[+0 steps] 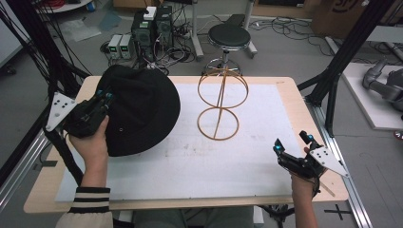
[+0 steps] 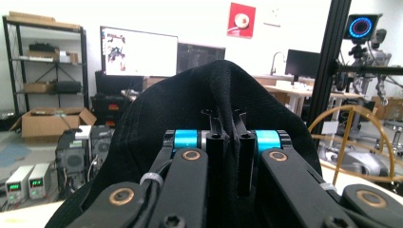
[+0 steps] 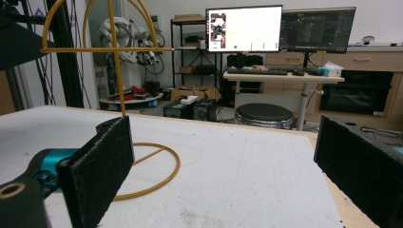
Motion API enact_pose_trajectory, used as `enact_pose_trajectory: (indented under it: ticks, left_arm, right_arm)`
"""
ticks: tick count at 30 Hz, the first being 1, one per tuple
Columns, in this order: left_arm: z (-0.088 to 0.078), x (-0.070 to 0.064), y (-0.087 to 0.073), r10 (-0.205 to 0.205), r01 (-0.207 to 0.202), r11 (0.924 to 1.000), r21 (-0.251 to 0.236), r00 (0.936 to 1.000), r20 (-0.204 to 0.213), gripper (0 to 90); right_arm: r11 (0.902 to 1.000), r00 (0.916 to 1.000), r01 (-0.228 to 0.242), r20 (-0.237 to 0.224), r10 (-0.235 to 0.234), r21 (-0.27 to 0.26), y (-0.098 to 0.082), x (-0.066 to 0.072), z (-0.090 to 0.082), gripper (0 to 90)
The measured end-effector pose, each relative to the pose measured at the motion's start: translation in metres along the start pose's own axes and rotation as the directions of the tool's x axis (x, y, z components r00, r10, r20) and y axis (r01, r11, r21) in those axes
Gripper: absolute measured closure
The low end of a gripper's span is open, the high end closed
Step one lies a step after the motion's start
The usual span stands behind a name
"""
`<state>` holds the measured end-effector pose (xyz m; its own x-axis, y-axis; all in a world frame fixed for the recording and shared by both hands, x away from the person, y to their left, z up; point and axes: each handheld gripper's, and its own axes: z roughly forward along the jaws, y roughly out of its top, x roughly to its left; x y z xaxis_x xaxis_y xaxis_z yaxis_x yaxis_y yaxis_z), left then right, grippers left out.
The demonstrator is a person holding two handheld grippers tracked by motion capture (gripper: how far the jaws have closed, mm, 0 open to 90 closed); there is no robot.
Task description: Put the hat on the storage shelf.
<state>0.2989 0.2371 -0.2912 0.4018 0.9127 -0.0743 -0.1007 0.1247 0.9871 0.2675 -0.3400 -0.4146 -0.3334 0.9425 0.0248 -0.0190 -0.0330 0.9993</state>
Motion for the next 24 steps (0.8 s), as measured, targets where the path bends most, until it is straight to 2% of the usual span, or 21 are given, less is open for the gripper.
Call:
enact_pose_trajectory:
  ticks: [6,12,24]
  left_arm:
    - [0.006,-0.006,0.016,0.013,-0.013,0.9995,-0.028,0.9999,0.001,87.4]
    - [0.013,-0.013,0.031,0.006,-0.006,0.9982,-0.059,0.9999,0.014,87.3]
    - [0.039,-0.036,0.054,0.021,-0.016,0.9954,-0.094,0.9981,0.057,87.3]
  right_arm:
    - [1.0000,1.0000,0.001,0.002,-0.001,-0.003,0.000,-0.001,-0.001,5.6]
    - [1.0000,1.0000,-0.004,0.003,0.004,-0.001,-0.001,-0.001,-0.001,5.6]
    - [0.9999,0.9999,-0.010,0.002,0.010,-0.003,-0.001,-0.001,-0.002,5.6]
